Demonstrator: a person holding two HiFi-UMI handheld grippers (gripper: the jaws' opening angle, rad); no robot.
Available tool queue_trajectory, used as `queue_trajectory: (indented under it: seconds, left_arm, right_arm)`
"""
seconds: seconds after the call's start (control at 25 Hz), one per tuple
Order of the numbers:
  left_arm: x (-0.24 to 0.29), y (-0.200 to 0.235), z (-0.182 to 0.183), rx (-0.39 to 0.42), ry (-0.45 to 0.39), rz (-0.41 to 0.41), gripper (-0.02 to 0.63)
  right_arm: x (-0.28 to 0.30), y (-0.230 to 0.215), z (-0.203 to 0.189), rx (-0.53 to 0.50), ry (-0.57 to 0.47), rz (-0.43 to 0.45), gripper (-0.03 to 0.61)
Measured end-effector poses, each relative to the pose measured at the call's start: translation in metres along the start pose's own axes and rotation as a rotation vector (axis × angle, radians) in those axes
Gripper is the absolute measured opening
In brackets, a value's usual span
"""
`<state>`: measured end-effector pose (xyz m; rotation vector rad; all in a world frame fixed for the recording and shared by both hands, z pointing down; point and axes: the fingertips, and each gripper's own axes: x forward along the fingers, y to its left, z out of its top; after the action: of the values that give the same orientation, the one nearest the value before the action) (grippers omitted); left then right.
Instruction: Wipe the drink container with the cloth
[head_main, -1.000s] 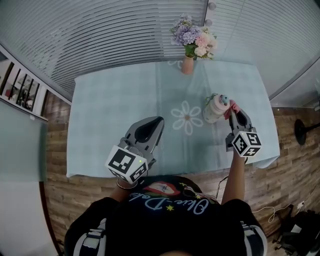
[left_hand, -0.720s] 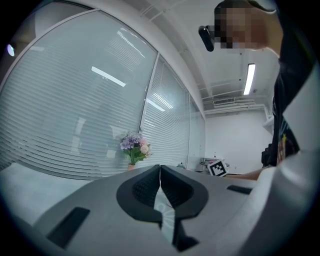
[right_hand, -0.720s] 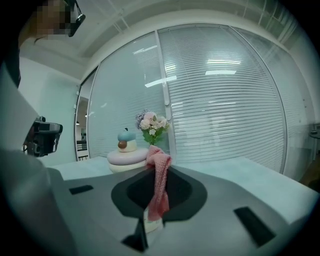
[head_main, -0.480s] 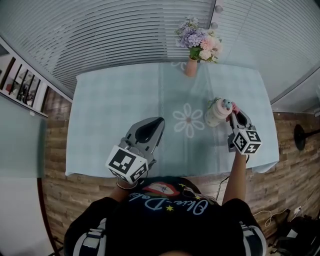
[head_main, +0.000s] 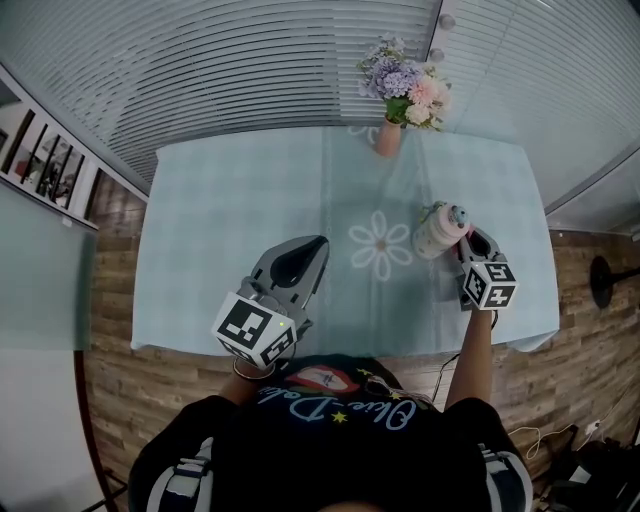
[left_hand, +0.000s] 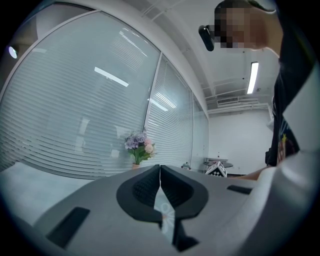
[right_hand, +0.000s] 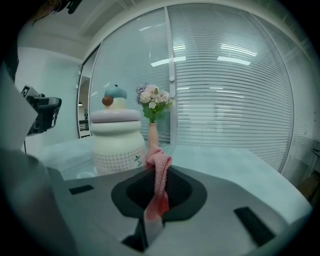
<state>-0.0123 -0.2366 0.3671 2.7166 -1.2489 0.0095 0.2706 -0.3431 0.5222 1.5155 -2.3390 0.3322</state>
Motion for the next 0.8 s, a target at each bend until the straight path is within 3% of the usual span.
queue_trajectory:
  seconds: [0.32, 0.8]
  left_arm:
    - [0.005, 0.005, -0.002, -0.005, 0.006, 0.012, 0.006]
    - [0.004, 0.010, -0.002, -0.005, 0.006, 0.030, 0.006]
  right_arm:
    - [0.013, -0.001, -0.025, -0.096, 0.127, 0.017, 0.028]
    - [0.022, -0.002, -0.041, -0.051, 0.169, 0.027, 0.028]
